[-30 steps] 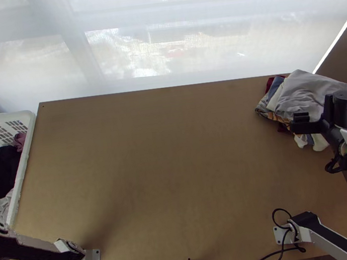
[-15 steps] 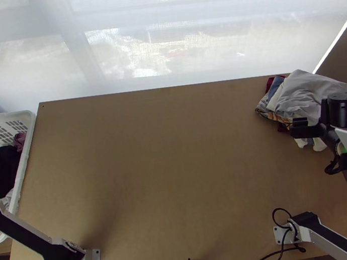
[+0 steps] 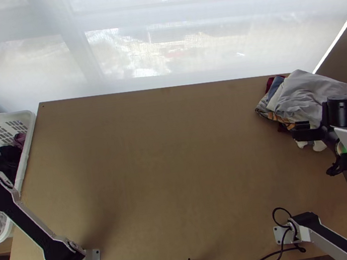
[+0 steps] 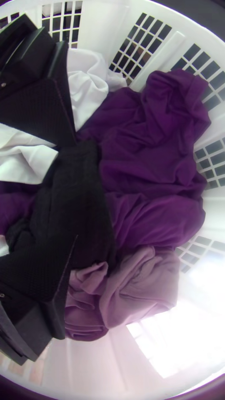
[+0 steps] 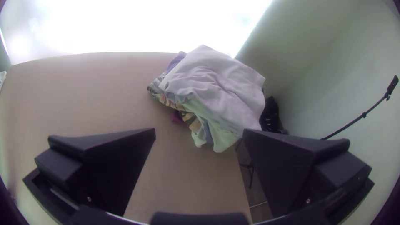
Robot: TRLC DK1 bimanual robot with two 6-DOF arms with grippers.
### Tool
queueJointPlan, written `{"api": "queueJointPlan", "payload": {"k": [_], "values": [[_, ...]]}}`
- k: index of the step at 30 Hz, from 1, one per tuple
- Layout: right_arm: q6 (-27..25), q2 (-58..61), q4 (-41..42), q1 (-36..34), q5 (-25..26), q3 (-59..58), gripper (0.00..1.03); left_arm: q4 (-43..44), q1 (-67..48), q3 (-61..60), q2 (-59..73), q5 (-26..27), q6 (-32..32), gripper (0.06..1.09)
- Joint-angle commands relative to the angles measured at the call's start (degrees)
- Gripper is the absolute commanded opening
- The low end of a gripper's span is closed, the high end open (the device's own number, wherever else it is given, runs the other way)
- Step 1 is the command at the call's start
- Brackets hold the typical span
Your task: Fold the t-shirt
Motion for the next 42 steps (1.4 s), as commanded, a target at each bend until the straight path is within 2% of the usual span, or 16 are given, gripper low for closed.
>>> {"api": "queueJointPlan", "payload": {"k": [1,3,11,13,14,18,19,25,32,36,42], "values": [[-0.01,-0.26,-1.99,-0.77,0.04,0.03,0.98,1.49,-1.41,7.43,5.07,-0.61,-2.83,1.03],[0.08,-0.43,-2.61,-1.12,0.04,0.20,0.98,1.93,-1.58,8.04,5.95,-0.61,-3.18,0.97],[0.08,-1.14,-5.95,-1.47,0.04,0.82,0.98,0.09,-1.76,8.13,11.40,-0.96,-3.53,0.96],[0.08,-1.14,-6.65,-1.65,0.04,1.17,0.98,-0.53,-1.76,8.13,12.19,-0.96,-3.27,0.81],[0.08,-1.05,-7.00,-1.83,0.04,1.26,0.98,-0.79,-1.67,8.13,12.27,-0.96,-3.09,0.70],[0.08,-1.23,-7.27,-2.53,0.04,0.82,0.98,-0.88,-1.58,8.04,10.96,0.09,-2.56,0.12],[0.16,-1.31,-7.27,-2.70,0.04,0.64,0.98,-1.41,-1.58,8.04,10.16,0.35,-2.74,0.09],[0.16,-2.54,-7.18,-3.50,-0.04,-0.68,0.98,-7.65,-2.37,7.86,1.11,0.79,-5.29,0.09],[0.16,-3.42,-7.18,-3.58,-0.04,-0.50,0.98,-14.59,-1.23,6.99,-14.71,10.29,-7.92,0.09],[0.16,-3.42,-6.91,-3.06,-0.04,0.20,0.98,-16.61,-1.23,6.99,-22.62,11.69,-8.01,0.09],[0.25,-3.42,-6.47,-2.70,-0.13,1.17,0.98,-17.05,-0.88,6.99,-34.40,17.93,-8.19,0.09]]}}
